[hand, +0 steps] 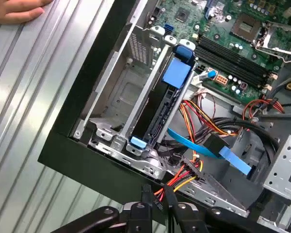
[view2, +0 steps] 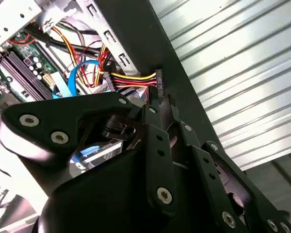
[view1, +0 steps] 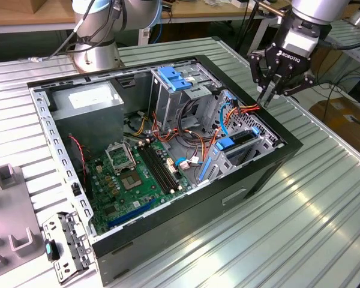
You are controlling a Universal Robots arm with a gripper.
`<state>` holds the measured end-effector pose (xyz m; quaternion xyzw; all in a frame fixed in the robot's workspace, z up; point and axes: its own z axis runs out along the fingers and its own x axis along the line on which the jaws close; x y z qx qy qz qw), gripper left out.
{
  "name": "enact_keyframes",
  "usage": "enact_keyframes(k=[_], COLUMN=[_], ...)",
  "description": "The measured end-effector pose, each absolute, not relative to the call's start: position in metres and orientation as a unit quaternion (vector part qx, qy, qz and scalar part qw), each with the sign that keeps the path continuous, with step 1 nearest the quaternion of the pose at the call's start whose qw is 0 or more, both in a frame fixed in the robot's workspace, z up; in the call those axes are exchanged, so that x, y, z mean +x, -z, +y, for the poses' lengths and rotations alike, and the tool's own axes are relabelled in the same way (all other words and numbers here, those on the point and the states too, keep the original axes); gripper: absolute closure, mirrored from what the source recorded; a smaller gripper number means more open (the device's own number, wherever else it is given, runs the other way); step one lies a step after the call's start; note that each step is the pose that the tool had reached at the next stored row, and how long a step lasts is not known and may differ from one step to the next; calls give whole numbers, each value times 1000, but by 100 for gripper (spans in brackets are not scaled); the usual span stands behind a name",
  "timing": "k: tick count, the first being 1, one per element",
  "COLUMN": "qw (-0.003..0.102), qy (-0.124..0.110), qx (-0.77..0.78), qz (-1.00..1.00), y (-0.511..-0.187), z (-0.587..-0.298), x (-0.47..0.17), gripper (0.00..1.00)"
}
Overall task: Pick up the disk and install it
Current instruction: 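Insert the first disk wire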
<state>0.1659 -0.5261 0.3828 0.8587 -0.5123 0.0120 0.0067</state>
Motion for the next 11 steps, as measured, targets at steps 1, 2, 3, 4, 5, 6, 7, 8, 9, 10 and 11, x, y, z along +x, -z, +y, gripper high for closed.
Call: enact_keyframes(k=[1,2,3,4,5,6,7,8,9,10,11], qw=[6,6,6,6,6,6,6,6,6,6,6], qy=[-12,-12,-12,-12,-12,-12,-12,-12,-12,-12,-12], qx=[871,873,874,874,874,874,874,874,874,874,874], qz=[-491,-487,-487,-486,-486,-486,-486,-486,-486,-486,-486], y=[-383,-383,-383,-383,-383,-383,-383,-383,-383,-383,-383], z=[-526,-526,-526,-526,-526,-526,-526,-526,-526,-526,-526], x=[166,166,166,166,166,166,166,166,166,166,166], gripper=[76,76,76,76,76,76,76,76,76,76,76])
